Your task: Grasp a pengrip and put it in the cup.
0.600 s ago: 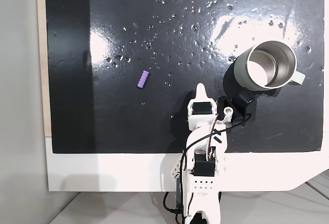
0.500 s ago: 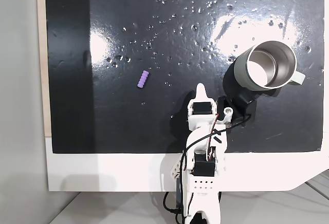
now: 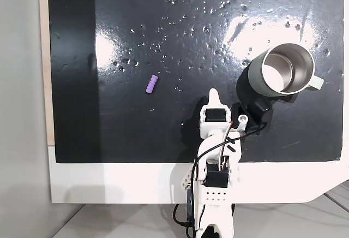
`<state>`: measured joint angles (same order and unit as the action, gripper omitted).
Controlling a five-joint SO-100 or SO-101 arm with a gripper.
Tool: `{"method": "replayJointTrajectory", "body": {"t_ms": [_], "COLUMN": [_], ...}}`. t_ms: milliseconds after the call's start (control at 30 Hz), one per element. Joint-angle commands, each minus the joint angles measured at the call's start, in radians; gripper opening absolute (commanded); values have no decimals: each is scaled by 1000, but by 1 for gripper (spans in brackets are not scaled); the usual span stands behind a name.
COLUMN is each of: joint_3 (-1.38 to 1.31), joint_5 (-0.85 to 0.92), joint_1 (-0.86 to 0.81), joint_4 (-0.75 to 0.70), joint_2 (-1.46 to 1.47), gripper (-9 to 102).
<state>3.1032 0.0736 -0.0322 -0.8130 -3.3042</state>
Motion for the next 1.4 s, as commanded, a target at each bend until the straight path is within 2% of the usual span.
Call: {"method": "replayJointTrajectory", "body": {"t_ms": [0, 233, 367, 567, 767, 900, 1367], "joint_3": [-34, -227, -390, -684, -940, -1083, -1473], "joint_5": [2, 78, 126, 311, 321, 321, 380], "joint_1": [-11, 61, 86, 118, 147, 206, 407], "joint_4": [51, -35, -55, -150, -256, -328, -462], "joint_2": [-14, 44, 247, 601, 861, 1035, 1582], "gripper": [0, 0, 0, 0, 2, 10, 20]}}
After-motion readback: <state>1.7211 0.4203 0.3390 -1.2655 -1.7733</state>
